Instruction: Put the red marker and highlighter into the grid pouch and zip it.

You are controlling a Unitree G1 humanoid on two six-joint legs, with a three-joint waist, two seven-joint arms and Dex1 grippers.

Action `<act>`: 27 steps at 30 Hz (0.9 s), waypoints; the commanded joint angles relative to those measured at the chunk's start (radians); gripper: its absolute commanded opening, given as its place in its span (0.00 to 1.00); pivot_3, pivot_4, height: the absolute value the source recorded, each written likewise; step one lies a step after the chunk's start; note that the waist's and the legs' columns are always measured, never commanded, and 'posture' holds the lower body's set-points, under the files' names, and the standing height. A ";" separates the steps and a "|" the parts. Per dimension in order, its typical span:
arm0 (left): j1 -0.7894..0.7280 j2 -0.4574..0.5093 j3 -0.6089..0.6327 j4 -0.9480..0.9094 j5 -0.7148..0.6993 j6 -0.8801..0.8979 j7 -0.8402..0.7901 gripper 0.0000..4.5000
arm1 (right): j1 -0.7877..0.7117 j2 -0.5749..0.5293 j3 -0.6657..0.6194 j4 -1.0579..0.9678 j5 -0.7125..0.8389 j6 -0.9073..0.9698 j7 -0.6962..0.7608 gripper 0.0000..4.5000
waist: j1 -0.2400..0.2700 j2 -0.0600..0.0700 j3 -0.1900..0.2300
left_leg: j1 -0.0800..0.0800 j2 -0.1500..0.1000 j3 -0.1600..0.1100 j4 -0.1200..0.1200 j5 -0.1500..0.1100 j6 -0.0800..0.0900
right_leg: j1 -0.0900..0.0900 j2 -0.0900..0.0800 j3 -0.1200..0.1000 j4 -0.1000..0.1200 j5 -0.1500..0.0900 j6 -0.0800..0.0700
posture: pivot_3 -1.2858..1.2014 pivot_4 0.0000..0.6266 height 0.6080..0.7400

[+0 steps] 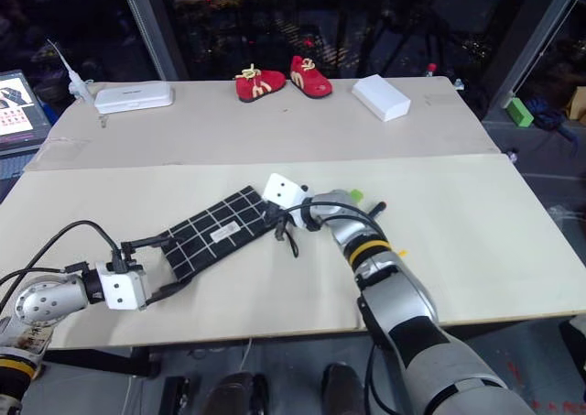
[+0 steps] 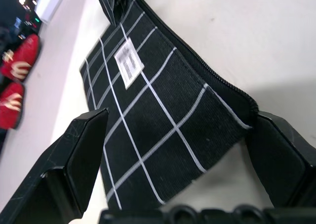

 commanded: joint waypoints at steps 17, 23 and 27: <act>-0.091 -0.041 -0.140 0.052 0.097 -0.043 0.127 0.46 | -0.009 -0.018 -0.026 -0.015 0.005 -0.012 0.015 0.00 | 0.013 0.000 0.000 | 0.001 0.000 0.001 0.000 0.000 0.000 | 0.001 0.001 0.000 0.000 0.000 0.000 | 0.52 0.24 1.00; -0.041 -0.014 -0.151 -0.045 0.012 -0.039 0.081 0.02 | -0.012 -0.017 -0.025 -0.006 0.003 -0.013 0.014 0.00 | 0.006 0.001 0.000 | 0.001 0.001 0.001 0.000 0.000 0.000 | 0.000 0.000 0.000 0.000 0.000 0.000 | 0.52 0.24 1.00; -0.027 0.000 -0.144 -0.098 -0.019 -0.009 0.060 0.02 | -0.013 -0.012 -0.025 -0.001 0.004 -0.014 0.016 0.00 | -0.004 0.001 0.000 | 0.000 0.001 0.001 0.000 0.000 0.000 | 0.000 0.000 0.000 0.000 0.000 0.000 | 0.52 0.24 1.00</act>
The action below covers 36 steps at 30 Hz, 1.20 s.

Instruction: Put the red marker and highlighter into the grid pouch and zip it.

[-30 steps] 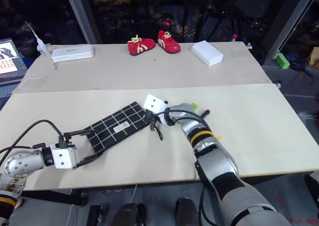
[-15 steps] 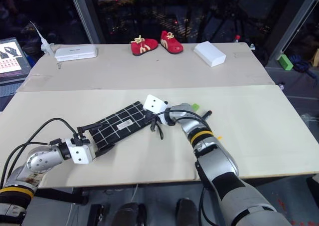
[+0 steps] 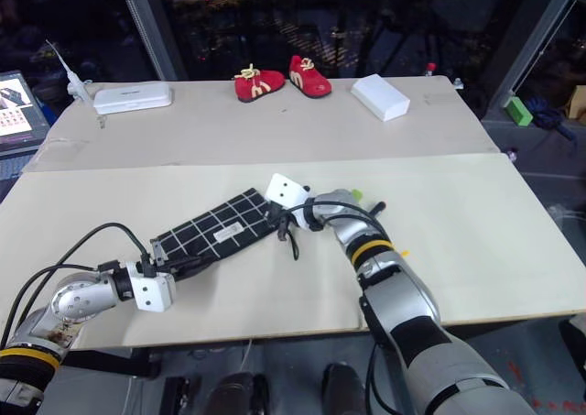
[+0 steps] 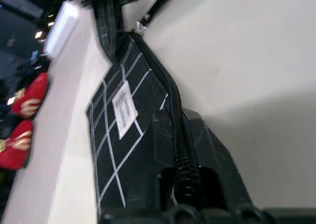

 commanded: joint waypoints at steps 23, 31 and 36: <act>0.052 -0.161 0.170 -0.309 -0.285 0.530 0.080 0.00 | 0.158 -0.171 -0.173 -0.527 0.273 0.484 0.151 0.55 | 0.016 -0.001 -0.001 | -0.003 -0.001 -0.002 0.001 -0.001 0.002 | -0.001 -0.001 0.000 -0.002 0.001 0.002 | 0.52 0.24 1.00; 0.069 -0.171 0.176 -0.341 -0.274 0.553 0.067 0.00 | 0.108 -0.113 -0.202 -0.430 0.277 0.495 0.026 0.55 | -0.005 -0.001 -0.001 | -0.001 0.000 -0.002 0.001 0.001 -0.001 | -0.001 0.003 0.000 0.000 0.001 0.001 | 0.52 0.24 1.00; 0.062 -0.177 0.177 -0.336 -0.274 0.554 0.067 0.00 | 0.086 -0.084 -0.207 -0.393 0.284 0.496 0.021 0.55 | -0.003 -0.001 -0.001 | -0.003 -0.001 -0.002 0.001 0.000 -0.001 | -0.001 0.001 0.000 -0.001 0.002 0.001 | 0.52 0.24 1.00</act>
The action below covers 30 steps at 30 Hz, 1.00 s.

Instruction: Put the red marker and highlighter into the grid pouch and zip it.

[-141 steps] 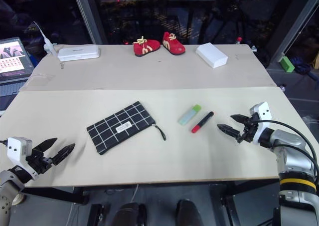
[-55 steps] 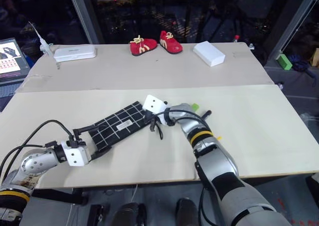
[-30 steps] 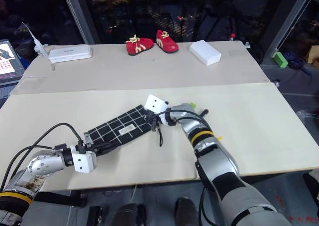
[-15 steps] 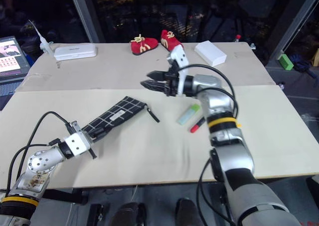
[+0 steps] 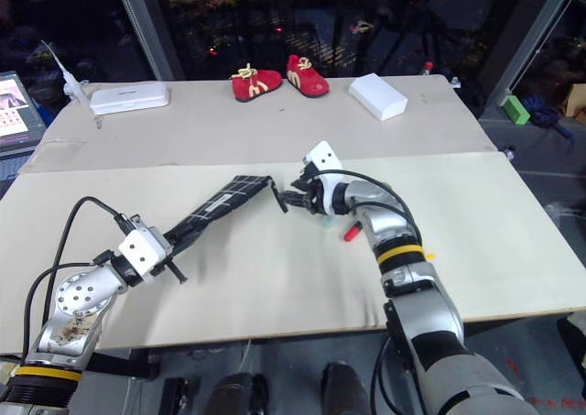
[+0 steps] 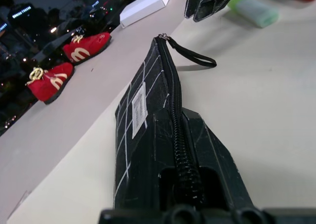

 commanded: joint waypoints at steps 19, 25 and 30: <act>0.003 -0.011 0.036 -0.054 -0.009 0.001 0.000 0.00 | -0.165 0.096 -0.071 0.318 -0.007 -0.120 -0.091 0.16 | -0.002 0.000 0.000 | 0.000 0.000 0.000 0.000 0.000 0.000 | 0.000 0.000 0.000 0.000 0.000 0.000 | 0.52 0.24 1.00; 0.001 -0.016 0.035 -0.056 -0.010 0.008 0.002 0.00 | -0.167 0.101 -0.072 0.333 -0.013 -0.124 -0.102 0.01 | -0.003 0.000 0.000 | 0.000 0.000 0.000 0.000 0.000 0.000 | 0.000 0.000 0.000 0.000 0.000 0.000 | 0.52 0.24 1.00; 0.003 -0.027 0.032 -0.053 -0.006 0.004 0.006 0.00 | -0.166 0.101 -0.075 0.338 -0.019 -0.145 -0.107 0.01 | -0.003 0.000 0.000 | 0.000 0.000 0.000 0.000 0.000 0.000 | 0.000 0.000 0.000 0.000 0.000 0.000 | 0.52 0.24 1.00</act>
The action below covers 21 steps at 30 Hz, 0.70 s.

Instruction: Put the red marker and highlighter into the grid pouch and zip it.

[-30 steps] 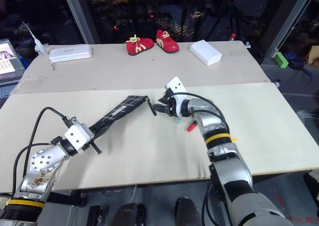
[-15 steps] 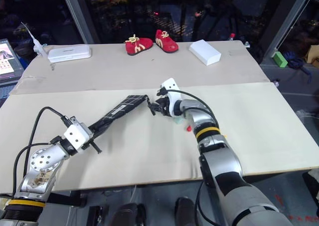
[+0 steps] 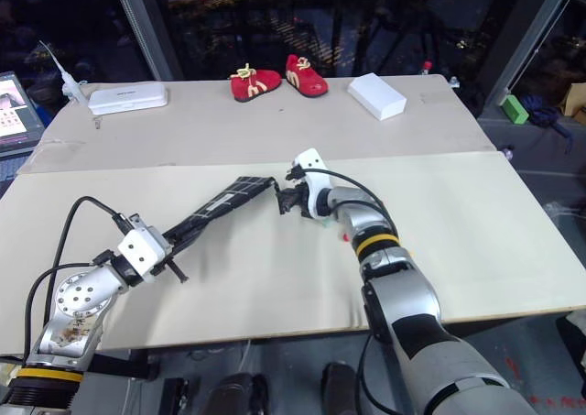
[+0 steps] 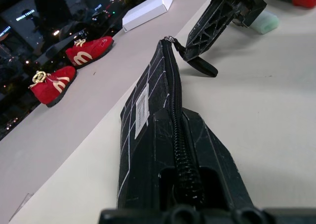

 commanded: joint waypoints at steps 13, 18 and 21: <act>-0.013 -0.029 0.010 -0.021 0.003 -0.002 0.007 0.00 | 0.153 0.007 0.130 -0.399 0.029 0.082 0.298 0.01 | 0.002 0.000 0.000 | 0.000 0.000 -0.001 0.000 0.000 0.000 | 0.000 0.000 0.000 0.000 0.000 0.000 | 0.52 0.24 1.00; -0.021 -0.031 0.010 -0.015 0.001 -0.002 0.003 0.00 | 0.169 0.032 0.162 -0.465 0.030 0.106 0.289 0.01 | 0.002 0.000 0.000 | 0.000 0.000 -0.001 0.000 0.000 0.000 | 0.000 -0.001 0.000 0.000 0.000 0.000 | 0.52 0.24 1.00; -0.028 -0.031 0.011 -0.014 -0.001 0.001 0.001 0.00 | 0.166 0.056 0.164 -0.509 0.055 0.140 0.306 0.01 | 0.002 0.000 0.000 | 0.000 0.000 -0.001 0.000 0.000 0.000 | 0.000 0.000 0.000 0.000 0.000 0.000 | 0.52 0.24 1.00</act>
